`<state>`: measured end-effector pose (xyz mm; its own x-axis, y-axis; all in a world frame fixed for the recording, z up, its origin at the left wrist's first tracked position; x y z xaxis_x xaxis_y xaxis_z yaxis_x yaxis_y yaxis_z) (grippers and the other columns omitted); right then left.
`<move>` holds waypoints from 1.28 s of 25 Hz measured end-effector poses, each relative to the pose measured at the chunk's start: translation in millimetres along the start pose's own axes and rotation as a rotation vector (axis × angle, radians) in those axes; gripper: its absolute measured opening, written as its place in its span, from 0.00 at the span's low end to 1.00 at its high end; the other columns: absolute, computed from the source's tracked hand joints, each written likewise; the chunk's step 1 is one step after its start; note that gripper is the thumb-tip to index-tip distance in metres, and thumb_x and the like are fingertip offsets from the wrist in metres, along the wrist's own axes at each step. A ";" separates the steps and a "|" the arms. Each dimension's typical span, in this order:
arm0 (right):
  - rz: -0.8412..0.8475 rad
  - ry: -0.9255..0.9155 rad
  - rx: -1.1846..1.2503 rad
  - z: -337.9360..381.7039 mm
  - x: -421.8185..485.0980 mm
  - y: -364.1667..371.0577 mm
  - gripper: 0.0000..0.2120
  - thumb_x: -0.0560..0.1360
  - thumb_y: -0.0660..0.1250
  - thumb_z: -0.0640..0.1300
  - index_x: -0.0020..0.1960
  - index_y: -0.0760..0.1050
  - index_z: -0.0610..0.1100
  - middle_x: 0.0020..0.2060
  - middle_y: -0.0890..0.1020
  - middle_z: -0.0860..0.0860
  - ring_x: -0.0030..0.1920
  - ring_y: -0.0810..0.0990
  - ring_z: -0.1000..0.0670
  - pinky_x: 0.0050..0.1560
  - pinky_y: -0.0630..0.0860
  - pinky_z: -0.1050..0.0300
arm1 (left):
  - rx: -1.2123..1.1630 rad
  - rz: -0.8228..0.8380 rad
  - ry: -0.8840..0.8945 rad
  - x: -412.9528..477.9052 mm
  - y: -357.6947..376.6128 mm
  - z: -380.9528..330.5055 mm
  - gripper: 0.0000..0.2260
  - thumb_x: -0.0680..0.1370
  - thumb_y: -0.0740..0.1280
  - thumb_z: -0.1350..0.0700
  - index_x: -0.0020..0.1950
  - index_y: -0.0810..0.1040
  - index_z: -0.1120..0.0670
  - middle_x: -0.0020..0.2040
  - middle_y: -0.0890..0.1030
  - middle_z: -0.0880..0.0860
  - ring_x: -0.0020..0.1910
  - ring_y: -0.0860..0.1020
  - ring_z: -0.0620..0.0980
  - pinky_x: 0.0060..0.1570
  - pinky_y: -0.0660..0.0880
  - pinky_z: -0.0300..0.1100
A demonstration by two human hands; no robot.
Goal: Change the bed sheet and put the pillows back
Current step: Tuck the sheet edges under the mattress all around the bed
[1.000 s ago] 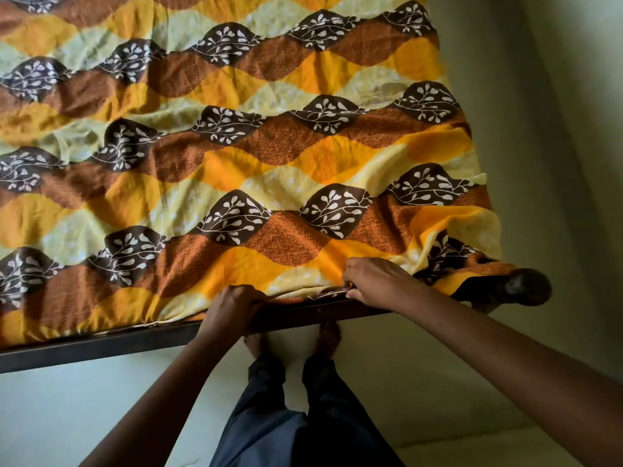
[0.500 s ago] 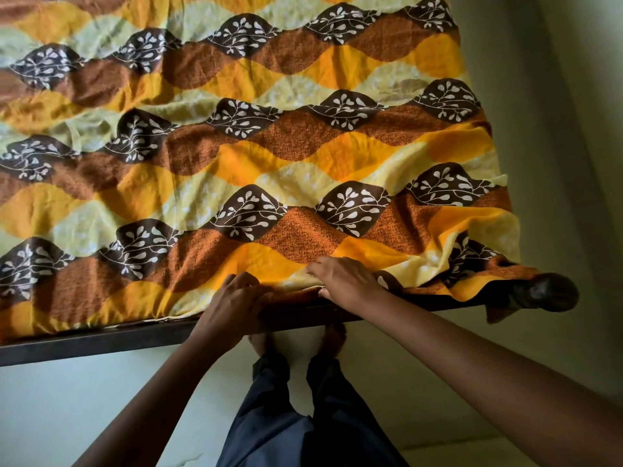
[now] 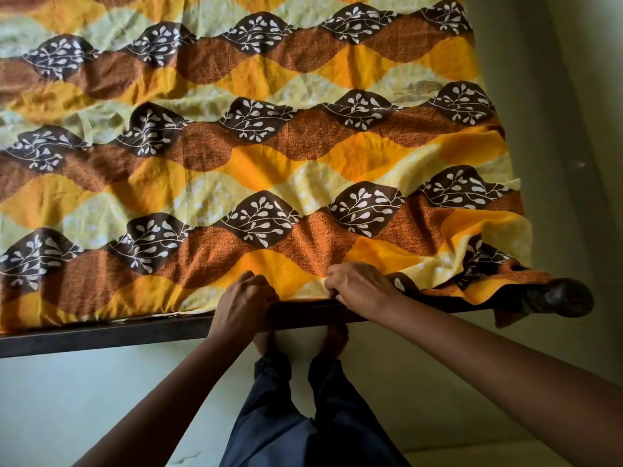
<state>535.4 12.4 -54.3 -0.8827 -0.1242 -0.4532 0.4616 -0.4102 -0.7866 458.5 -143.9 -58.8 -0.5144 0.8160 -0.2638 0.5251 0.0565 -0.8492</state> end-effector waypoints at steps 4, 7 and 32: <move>0.157 0.061 0.090 -6.1 8.9 4.5 0.08 0.75 0.64 0.36 0.51 0.79 0.42 0.47 0.81 0.45 0.46 0.80 0.47 0.43 0.76 0.57 | -0.148 0.109 -0.001 -0.1 7.2 8.0 0.03 0.70 0.71 0.65 0.41 0.83 0.59 0.40 0.82 0.56 0.39 0.80 0.59 0.35 0.76 0.43; 0.288 0.088 0.057 -10.6 9.0 9.4 0.06 0.77 0.63 0.40 0.48 0.79 0.42 0.43 0.80 0.47 0.42 0.79 0.48 0.43 0.77 0.54 | -0.385 0.308 -0.271 9.7 -1.3 13.3 0.23 0.80 0.53 0.43 0.54 0.78 0.59 0.42 0.82 0.56 0.43 0.81 0.56 0.39 0.73 0.40; -0.559 0.432 0.554 -21.0 -86.1 -0.4 0.13 0.75 0.59 0.54 0.52 0.80 0.53 0.46 0.81 0.59 0.48 0.80 0.58 0.44 0.79 0.62 | -0.396 0.169 -0.078 -5.9 3.7 -18.7 0.12 0.80 0.59 0.52 0.56 0.79 0.53 0.51 0.79 0.49 0.45 0.78 0.46 0.45 0.77 0.43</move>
<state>613.1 42.2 -23.8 -0.8038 0.5294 -0.2714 -0.2328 -0.6997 -0.6755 476.2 -137.7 -51.9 -0.4405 0.7878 -0.4305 0.8179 0.1544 -0.5543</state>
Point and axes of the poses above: each hand's wrist, its own x-axis towards the middle knuckle, its own y-axis out of the palm, z = x × y, the point moved 5 cm from there along x, towards the middle knuckle
